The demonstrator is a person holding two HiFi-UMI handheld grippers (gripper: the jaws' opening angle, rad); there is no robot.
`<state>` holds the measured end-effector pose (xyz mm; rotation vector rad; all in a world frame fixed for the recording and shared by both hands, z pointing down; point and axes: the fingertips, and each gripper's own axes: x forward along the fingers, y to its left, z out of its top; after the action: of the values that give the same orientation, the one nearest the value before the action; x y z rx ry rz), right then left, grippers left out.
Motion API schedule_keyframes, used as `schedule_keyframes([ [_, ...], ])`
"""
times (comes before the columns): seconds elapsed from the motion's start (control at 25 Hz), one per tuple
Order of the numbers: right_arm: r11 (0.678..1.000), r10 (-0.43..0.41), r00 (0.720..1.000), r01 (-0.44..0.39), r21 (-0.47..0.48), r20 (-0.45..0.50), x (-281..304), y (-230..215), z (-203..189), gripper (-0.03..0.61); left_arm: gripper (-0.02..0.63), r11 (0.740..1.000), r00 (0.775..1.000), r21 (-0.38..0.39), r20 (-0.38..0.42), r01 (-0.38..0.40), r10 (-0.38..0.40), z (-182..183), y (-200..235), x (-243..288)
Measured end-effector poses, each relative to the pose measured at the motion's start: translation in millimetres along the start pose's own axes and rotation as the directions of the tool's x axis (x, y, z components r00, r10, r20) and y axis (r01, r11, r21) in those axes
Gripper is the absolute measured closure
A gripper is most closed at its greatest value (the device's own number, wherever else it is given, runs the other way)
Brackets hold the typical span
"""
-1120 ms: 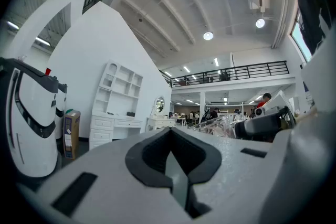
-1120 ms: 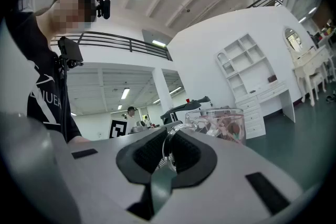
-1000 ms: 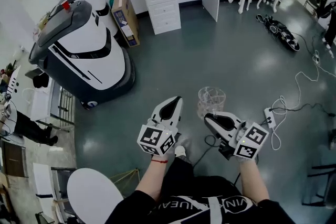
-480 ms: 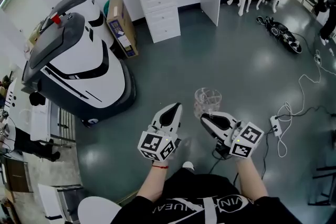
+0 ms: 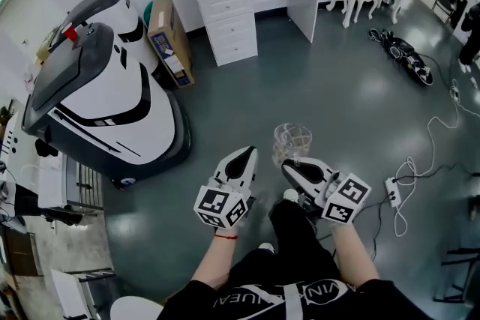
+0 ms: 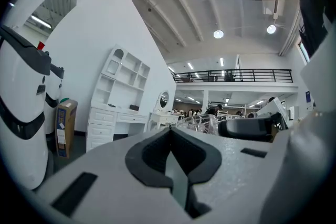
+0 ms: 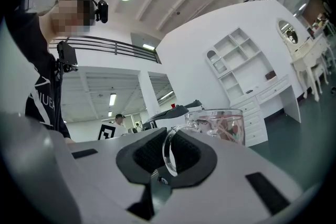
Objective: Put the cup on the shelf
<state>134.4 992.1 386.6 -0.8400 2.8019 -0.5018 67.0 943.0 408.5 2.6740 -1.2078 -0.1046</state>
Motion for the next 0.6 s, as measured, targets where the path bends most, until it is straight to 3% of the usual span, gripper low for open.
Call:
schedule_keyframes([
  [0.36,0.997,0.07,0.996,-0.071,-0.015,-0.062,69,-96,38,0.554,0.607,0.993,0.994,-0.047,0.017,-0.11,0.111,29,76,86],
  [0.6,0.995,0.102,0.991,-0.103,-0.005,-0.086,89,-159,59,0.554,0.609,0.987,0.989,-0.061,0.011,-0.146,0.147,33,103,146],
])
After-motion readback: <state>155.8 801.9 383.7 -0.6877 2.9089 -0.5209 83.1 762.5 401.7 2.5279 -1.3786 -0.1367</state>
